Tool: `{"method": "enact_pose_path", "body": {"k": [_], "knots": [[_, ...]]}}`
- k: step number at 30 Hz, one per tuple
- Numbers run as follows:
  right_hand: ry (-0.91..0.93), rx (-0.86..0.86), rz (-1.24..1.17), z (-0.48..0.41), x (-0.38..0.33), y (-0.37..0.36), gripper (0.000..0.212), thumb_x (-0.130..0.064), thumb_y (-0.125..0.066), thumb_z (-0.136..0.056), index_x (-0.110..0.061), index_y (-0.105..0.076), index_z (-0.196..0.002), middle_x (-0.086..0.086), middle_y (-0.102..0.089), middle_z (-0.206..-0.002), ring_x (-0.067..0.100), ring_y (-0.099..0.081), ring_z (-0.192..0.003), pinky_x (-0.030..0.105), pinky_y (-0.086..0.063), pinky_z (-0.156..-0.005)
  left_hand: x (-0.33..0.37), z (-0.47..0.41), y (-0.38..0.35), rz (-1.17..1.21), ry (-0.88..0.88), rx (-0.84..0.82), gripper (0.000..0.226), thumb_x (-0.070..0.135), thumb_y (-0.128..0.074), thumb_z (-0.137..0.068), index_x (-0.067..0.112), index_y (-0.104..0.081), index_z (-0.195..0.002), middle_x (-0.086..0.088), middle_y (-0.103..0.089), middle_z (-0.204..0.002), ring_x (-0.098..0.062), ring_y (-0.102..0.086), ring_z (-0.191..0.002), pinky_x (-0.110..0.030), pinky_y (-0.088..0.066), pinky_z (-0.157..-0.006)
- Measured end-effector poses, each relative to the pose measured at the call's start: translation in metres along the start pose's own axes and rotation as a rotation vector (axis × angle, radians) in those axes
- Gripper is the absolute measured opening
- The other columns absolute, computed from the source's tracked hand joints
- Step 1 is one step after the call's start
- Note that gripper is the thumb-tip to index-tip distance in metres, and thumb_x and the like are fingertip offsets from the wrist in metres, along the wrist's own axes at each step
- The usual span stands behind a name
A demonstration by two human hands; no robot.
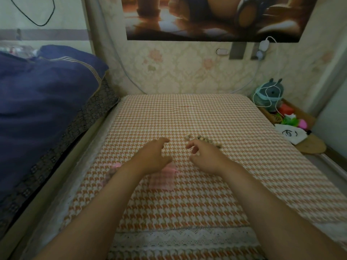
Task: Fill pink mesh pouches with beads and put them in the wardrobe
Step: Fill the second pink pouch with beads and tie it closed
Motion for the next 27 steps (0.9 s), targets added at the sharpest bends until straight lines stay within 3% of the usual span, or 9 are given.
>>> {"method": "enact_pose_path", "body": {"k": [2,5,9,13,16,20,27], "knots": [[-0.032,0.086,0.041,-0.003,0.012,0.011,0.038,-0.027,-0.059,-0.094,-0.034,-0.052,-0.13,-0.006,-0.052,-0.122,0.012,-0.057,-0.105,0.033,-0.051,-0.088,0.012,-0.014,-0.004,0.015,-0.01,0.023,0.063,0.04,-0.065,-0.088,0.027,-0.038,-0.144,-0.003,-0.05,-0.138,-0.022,-0.053,-0.119,-0.038,-0.046,-0.099],[-0.139,0.155,0.105,-0.01,0.035,0.026,0.046,-0.032,-0.059,-0.093,-0.028,-0.046,-0.138,0.001,-0.041,-0.139,0.02,-0.058,-0.106,0.034,-0.05,-0.085,0.029,-0.037,-0.021,-0.016,-0.026,-0.005,0.066,0.04,-0.063,-0.089,0.022,-0.036,-0.146,-0.005,-0.046,-0.143,-0.024,-0.05,-0.125,-0.04,-0.044,-0.103],[-0.336,0.101,0.221,-0.019,0.074,0.03,0.081,-0.056,-0.066,-0.085,-0.022,-0.031,-0.15,0.008,-0.025,-0.151,0.032,-0.055,-0.118,0.042,-0.051,-0.092,0.041,-0.066,-0.045,-0.054,0.024,-0.077,0.081,0.045,-0.062,-0.087,0.016,-0.022,-0.151,-0.009,-0.028,-0.154,-0.028,-0.037,-0.137,-0.04,-0.039,-0.107],[-0.389,0.053,0.138,-0.033,0.094,0.027,0.098,-0.06,-0.075,-0.076,-0.017,-0.031,-0.151,0.009,-0.022,-0.157,0.033,-0.047,-0.13,0.042,-0.045,-0.101,0.046,-0.095,-0.058,-0.047,0.041,-0.112,0.093,0.048,-0.064,-0.084,0.015,-0.012,-0.153,-0.01,-0.018,-0.157,-0.031,-0.031,-0.14,-0.039,-0.037,-0.105],[-0.362,0.045,0.08,-0.051,0.097,0.025,0.093,-0.06,-0.083,-0.063,-0.017,-0.05,-0.139,0.01,-0.041,-0.145,0.03,-0.056,-0.116,0.043,-0.051,-0.098,0.047,-0.117,-0.072,-0.032,0.05,-0.171,0.092,0.045,-0.062,-0.085,0.016,-0.009,-0.154,-0.01,-0.013,-0.159,-0.032,-0.026,-0.142,-0.039,-0.034,-0.108],[-0.29,0.043,0.019,-0.07,0.089,0.024,0.076,-0.039,-0.088,-0.068,-0.013,-0.057,-0.133,0.007,-0.057,-0.132,0.026,-0.058,-0.114,0.034,-0.049,-0.094,0.046,-0.138,-0.086,-0.043,0.017,-0.21,0.092,0.05,-0.06,-0.084,0.019,-0.01,-0.155,-0.006,-0.011,-0.159,-0.031,-0.026,-0.143,-0.041,-0.034,-0.111],[-0.17,-0.03,-0.008,-0.084,0.079,0.019,0.052,-0.021,-0.083,-0.077,-0.018,-0.065,-0.126,0.0,-0.067,-0.112,0.018,-0.061,-0.102,0.028,-0.046,-0.085,0.058,-0.143,-0.093,-0.051,-0.146,-0.237,0.067,0.035,-0.06,-0.086,0.022,-0.035,-0.146,-0.007,-0.038,-0.135,-0.027,-0.047,-0.122,-0.041,-0.041,-0.104]]}}
Point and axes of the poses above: each hand's wrist, its own z-axis away from the middle knuckle, its own y-axis out of the back of the hand, x = y × z, the point moved 6 cm from there along -z, towards the middle knuckle
